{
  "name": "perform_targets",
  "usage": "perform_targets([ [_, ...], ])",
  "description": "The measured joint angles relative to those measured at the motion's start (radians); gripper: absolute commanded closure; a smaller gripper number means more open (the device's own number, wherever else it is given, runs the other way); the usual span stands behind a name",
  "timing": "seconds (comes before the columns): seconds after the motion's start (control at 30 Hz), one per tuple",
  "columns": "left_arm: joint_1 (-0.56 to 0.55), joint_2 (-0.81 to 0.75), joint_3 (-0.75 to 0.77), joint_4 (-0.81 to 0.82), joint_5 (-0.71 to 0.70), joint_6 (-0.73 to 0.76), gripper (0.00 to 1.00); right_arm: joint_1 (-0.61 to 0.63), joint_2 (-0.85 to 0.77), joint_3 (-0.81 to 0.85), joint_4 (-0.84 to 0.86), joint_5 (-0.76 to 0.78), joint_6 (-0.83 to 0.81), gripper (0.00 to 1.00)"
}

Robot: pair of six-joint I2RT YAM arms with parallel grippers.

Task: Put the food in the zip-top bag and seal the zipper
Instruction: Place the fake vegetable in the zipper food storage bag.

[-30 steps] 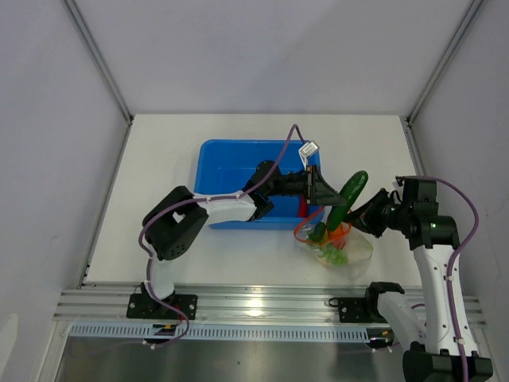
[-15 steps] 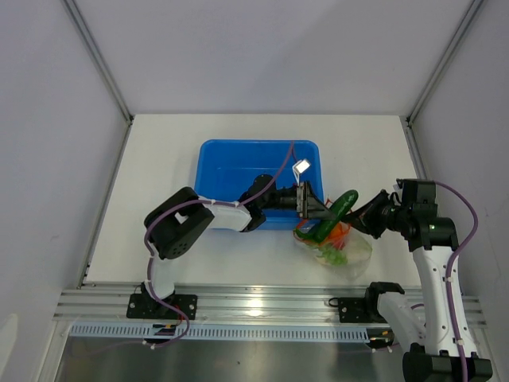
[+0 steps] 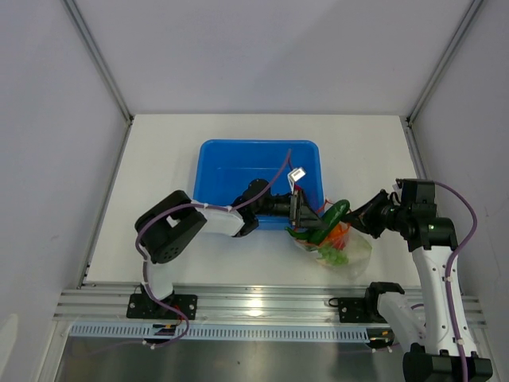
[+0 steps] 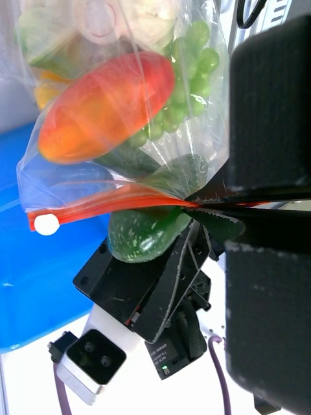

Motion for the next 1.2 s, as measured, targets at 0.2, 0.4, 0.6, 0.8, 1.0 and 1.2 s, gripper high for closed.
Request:
perform_targets([
  [0.2, 0.001, -0.059, -0.011, -0.109, 0.013, 0.093, 0.99, 0.0, 0.0, 0.0, 0.002, -0.004, 0.001, 1.0],
  [0.4, 0.001, -0.134, -0.01, -0.316, 0.017, 0.251, 0.99, 0.0, 0.0, 0.0, 0.003, 0.002, 0.002, 1.0],
  [0.6, -0.001, -0.195, -0.005, -0.495, 0.005, 0.393, 1.0, 0.0, 0.0, 0.0, 0.002, 0.026, 0.002, 1.0],
  [0.8, -0.002, -0.212, 0.013, -0.599, 0.011, 0.483, 0.99, 0.0, 0.0, 0.0, -0.001, 0.056, -0.005, 1.0],
  [1.0, -0.015, -0.206, 0.116, -0.774, 0.043, 0.587, 0.99, 0.0, 0.003, 0.031, -0.029, 0.096, -0.066, 1.0],
  [1.2, -0.03, -0.148, 0.269, -0.993, 0.066, 0.676, 0.99, 0.0, 0.008, 0.045, -0.021, 0.102, -0.136, 1.0],
])
